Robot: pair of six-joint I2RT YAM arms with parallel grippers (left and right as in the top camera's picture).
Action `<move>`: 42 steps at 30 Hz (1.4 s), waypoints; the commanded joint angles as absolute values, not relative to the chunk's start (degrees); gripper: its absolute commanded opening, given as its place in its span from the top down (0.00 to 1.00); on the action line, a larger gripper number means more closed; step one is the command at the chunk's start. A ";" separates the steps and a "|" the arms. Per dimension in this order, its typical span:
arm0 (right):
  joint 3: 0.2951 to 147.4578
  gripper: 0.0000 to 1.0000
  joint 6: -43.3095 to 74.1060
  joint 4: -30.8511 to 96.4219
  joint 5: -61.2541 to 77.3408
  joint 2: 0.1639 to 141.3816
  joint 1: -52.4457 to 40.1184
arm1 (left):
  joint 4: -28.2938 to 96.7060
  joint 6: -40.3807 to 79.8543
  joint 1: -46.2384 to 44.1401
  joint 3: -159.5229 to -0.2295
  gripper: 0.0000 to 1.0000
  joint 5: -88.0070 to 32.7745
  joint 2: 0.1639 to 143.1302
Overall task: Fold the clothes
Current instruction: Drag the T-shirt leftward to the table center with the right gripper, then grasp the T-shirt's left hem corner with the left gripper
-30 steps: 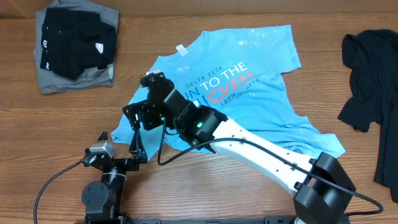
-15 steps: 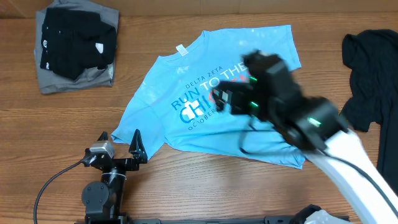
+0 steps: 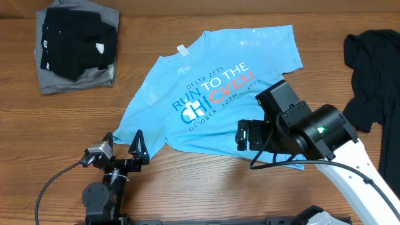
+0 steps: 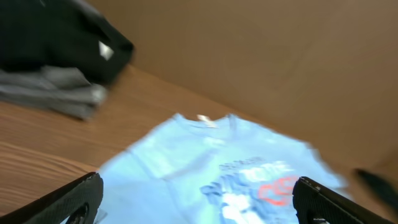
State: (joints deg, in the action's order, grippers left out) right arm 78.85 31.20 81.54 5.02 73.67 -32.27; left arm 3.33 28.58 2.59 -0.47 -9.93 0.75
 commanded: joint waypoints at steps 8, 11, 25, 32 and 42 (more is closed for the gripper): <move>77.08 0.00 33.45 78.48 10.35 73.73 -32.12 | 1.08 53.36 2.11 -0.32 0.00 -31.05 0.25; 77.08 0.00 33.50 77.47 10.37 73.73 -32.12 | -2.37 51.66 2.15 -1.34 0.00 -33.98 0.25; 77.08 0.00 33.47 71.00 10.13 73.73 -32.12 | 34.17 26.26 2.26 -42.96 0.00 -23.99 36.86; 77.08 0.00 32.99 73.06 9.89 73.73 -32.12 | 64.16 13.43 2.24 -66.72 0.00 -24.14 62.92; 77.08 0.00 33.08 73.32 4.21 73.73 -32.12 | 76.40 31.42 2.22 -68.40 0.00 -4.08 82.37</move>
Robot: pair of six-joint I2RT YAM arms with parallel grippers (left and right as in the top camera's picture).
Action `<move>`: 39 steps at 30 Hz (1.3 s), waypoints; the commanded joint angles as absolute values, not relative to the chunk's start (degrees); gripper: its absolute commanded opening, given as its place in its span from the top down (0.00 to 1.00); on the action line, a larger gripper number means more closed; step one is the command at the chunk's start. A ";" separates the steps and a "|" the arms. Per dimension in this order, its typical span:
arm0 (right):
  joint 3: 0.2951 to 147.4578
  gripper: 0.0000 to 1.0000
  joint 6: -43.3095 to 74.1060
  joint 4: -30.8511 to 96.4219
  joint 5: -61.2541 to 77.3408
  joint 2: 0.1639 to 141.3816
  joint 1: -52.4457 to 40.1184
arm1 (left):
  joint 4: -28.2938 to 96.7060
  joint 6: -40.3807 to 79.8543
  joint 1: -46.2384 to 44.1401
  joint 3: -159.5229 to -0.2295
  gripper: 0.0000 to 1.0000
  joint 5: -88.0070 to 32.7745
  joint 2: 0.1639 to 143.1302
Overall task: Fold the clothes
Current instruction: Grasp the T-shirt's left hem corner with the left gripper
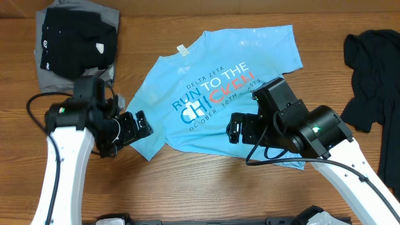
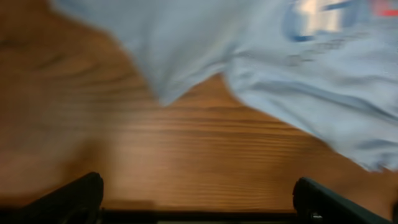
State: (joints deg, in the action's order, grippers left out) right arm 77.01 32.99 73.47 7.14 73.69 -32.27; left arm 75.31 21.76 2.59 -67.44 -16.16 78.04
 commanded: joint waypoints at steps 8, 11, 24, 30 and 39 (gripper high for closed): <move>77.08 0.00 33.08 73.63 3.40 73.73 -32.12 | 73.89 34.94 2.07 -68.18 0.00 -3.62 94.11; 77.08 0.00 33.10 73.63 2.00 73.73 -32.12 | 72.49 34.72 1.89 -68.18 0.00 -4.95 98.54; 77.08 0.00 36.32 79.00 -3.95 73.73 -26.59 | 67.55 34.76 1.80 -66.81 0.13 -1.89 108.44; 77.08 0.00 36.27 83.46 -3.99 73.80 -18.31 | 63.66 34.74 1.80 -62.61 0.25 -1.89 108.44; 76.90 0.00 36.25 89.45 -3.79 74.65 -10.15 | 56.31 34.74 1.83 -55.42 0.70 -1.89 108.44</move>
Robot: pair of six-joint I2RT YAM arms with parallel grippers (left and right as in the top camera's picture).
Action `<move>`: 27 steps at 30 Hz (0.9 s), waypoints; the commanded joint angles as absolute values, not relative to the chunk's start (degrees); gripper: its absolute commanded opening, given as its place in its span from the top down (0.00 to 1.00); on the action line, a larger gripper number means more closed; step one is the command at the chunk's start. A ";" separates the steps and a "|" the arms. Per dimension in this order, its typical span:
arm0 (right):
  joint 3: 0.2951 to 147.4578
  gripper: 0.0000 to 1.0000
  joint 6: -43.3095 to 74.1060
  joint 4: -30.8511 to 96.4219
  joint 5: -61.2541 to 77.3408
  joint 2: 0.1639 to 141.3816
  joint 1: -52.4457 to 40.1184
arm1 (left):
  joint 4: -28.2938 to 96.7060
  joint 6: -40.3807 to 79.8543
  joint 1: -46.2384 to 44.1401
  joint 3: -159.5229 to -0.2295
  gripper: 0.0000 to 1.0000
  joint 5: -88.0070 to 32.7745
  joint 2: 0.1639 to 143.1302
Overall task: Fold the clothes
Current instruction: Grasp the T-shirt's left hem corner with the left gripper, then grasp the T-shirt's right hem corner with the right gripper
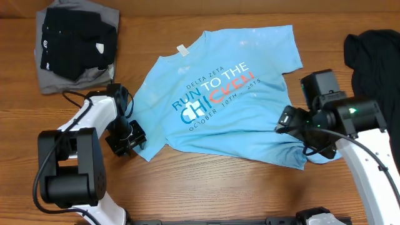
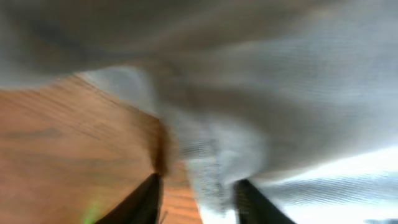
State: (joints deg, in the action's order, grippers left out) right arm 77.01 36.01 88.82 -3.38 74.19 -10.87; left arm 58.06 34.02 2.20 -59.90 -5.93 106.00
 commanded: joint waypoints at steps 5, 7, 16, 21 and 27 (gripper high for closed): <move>72.27 0.00 38.26 89.30 -4.01 74.65 -10.13 | 55.61 34.74 1.93 -54.85 0.80 -1.87 108.44; 68.55 0.00 38.26 87.53 -4.01 74.65 -9.91 | 55.57 34.72 1.96 -54.85 0.89 -1.85 108.44; 56.95 0.00 42.22 76.47 4.25 74.70 -2.00 | 55.44 34.70 1.93 -54.85 0.91 -1.26 108.44; 56.10 0.00 42.28 73.56 3.99 74.70 4.93 | 55.42 34.70 1.93 -54.85 0.96 -1.28 108.44; 52.42 0.00 43.70 71.55 4.40 74.70 11.44 | 55.42 34.70 1.89 -54.85 0.96 -1.30 108.44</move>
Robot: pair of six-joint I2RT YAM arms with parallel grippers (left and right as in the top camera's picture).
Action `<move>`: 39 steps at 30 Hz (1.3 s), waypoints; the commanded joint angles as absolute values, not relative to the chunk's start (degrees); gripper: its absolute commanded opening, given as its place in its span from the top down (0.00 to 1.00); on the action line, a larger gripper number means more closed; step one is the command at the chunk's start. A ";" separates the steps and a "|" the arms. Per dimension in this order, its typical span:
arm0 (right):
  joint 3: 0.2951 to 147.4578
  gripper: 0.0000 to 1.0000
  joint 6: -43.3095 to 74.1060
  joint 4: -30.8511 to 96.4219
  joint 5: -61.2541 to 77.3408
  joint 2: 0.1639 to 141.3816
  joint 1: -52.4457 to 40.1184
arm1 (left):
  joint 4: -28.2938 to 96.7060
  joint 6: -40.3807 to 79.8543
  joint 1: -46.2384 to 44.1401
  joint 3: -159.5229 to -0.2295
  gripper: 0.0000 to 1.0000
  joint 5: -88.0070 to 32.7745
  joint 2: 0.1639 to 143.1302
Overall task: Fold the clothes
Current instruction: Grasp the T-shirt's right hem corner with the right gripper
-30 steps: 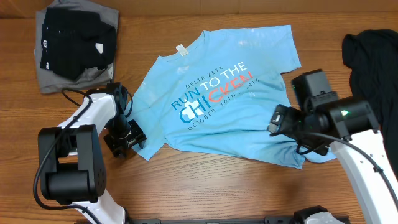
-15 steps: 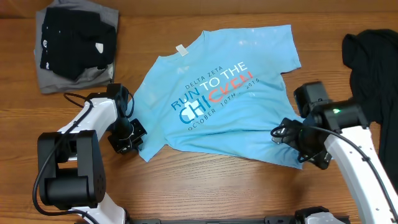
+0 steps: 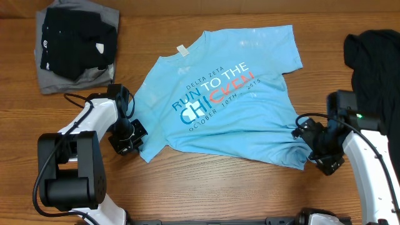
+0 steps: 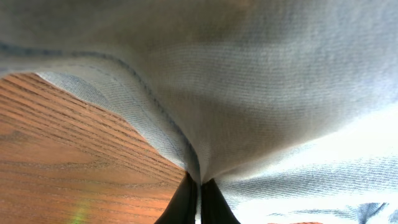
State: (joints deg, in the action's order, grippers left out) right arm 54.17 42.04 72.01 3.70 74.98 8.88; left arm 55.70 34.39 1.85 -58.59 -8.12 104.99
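A light blue T-shirt with a printed front lies spread out on the wooden table. My left gripper is at the shirt's lower left corner. In the left wrist view the left gripper is shut, pinching a hemmed fold of the blue fabric just above the wood. My right gripper sits low at the shirt's lower right corner, touching the cloth edge. Its fingers are too small and dark to tell whether they are open or shut.
A folded pile of black and grey clothes lies at the back left. A crumpled black garment lies at the right edge, close behind my right arm. Bare wood runs along the front.
My left gripper's fingers stood apart around the shirt's edge and are now shut on it. My right arm has moved right and nearer the front, to the shirt's lower right corner.
My left arm first rested open at the table's front while my right arm hung over the shirt's lower hem. Then the left gripper was open beside the shirt's left side. Later it straddled the lower left corner, with the right arm off to the right. Now it pinches that corner.
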 commanded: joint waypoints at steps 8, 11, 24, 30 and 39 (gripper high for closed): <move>46.26 0.04 46.94 67.57 5.93 74.70 17.43 | 55.37 34.26 1.89 -54.85 0.96 -1.30 108.44; 43.24 0.10 46.94 64.95 6.31 74.70 17.43 | 55.16 34.28 1.89 -54.85 0.96 -1.30 108.44; 34.15 0.32 46.94 54.43 9.10 74.72 17.43 | 55.13 34.28 1.89 -54.85 0.96 -1.28 108.44; 34.13 0.36 46.92 53.54 8.58 74.72 17.43 | 55.05 34.26 1.89 -54.85 0.95 -1.26 108.44; 34.13 0.49 46.94 51.86 7.16 74.72 17.43 | 54.83 34.24 1.89 -54.85 0.96 -1.23 108.44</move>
State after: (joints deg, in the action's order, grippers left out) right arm 34.39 46.76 52.47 8.10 74.96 17.23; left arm 55.64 34.37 1.85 -58.59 -8.12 104.99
